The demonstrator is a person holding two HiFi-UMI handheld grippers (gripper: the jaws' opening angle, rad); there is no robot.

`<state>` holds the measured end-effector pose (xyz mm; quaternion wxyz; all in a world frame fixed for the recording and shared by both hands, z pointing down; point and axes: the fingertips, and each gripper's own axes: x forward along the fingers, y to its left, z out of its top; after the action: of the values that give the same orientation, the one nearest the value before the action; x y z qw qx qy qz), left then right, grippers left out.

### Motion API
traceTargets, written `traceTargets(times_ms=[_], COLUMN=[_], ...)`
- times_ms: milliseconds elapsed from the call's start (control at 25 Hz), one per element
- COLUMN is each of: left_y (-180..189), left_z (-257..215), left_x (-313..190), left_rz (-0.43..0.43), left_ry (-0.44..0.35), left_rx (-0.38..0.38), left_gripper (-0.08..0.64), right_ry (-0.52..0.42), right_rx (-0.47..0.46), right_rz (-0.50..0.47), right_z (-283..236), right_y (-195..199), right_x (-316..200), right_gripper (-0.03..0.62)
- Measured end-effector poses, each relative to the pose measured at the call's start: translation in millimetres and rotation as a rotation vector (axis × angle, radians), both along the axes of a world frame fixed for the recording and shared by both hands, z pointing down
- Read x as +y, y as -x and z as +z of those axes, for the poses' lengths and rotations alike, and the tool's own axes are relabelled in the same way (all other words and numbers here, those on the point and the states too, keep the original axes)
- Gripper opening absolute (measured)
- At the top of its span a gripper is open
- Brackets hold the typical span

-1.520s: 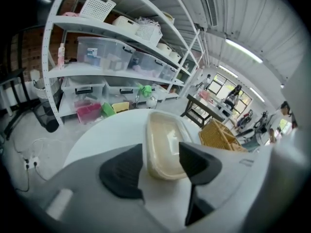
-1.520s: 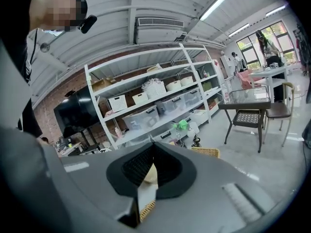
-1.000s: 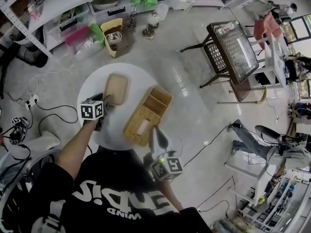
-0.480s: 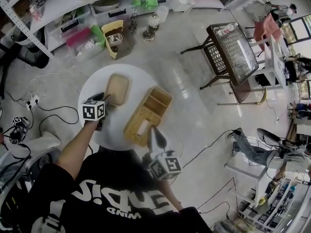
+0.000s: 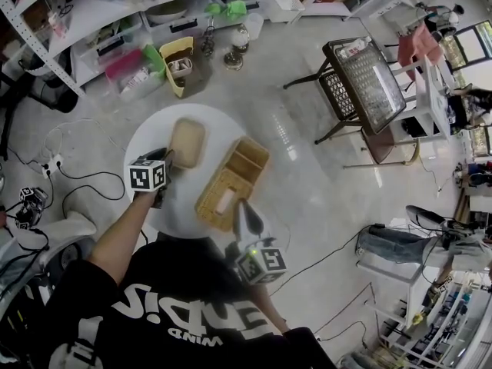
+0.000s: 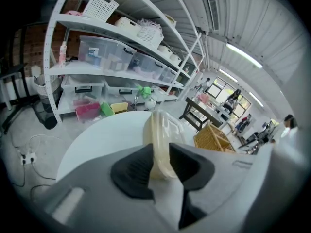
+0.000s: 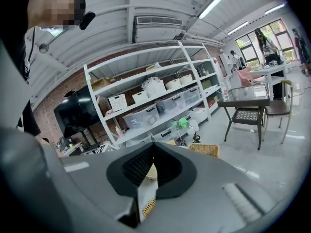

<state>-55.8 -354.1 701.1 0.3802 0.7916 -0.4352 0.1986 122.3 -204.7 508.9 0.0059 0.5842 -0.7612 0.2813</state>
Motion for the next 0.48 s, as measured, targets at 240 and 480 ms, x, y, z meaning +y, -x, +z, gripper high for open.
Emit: traceTargets(times_ms=[240, 480], left_y=[1.7, -2.5], left_z=[-5.0, -22.9], left_x=[6.7, 7.5], left_rz=[0.003, 0.001], left_ry=[-0.021, -0.045], left_rx=[-0.034, 0.014], left_gripper=[0.100, 0.066], right_ry=[-0.030, -0.032], right_rx=[-0.018, -0.025], right_rz=[0.003, 0.001], right_z=[-3.2, -6.3], right_y=[1.8, 5.3], right_x=[6.7, 12.6], right_gripper=[0.000, 0.000])
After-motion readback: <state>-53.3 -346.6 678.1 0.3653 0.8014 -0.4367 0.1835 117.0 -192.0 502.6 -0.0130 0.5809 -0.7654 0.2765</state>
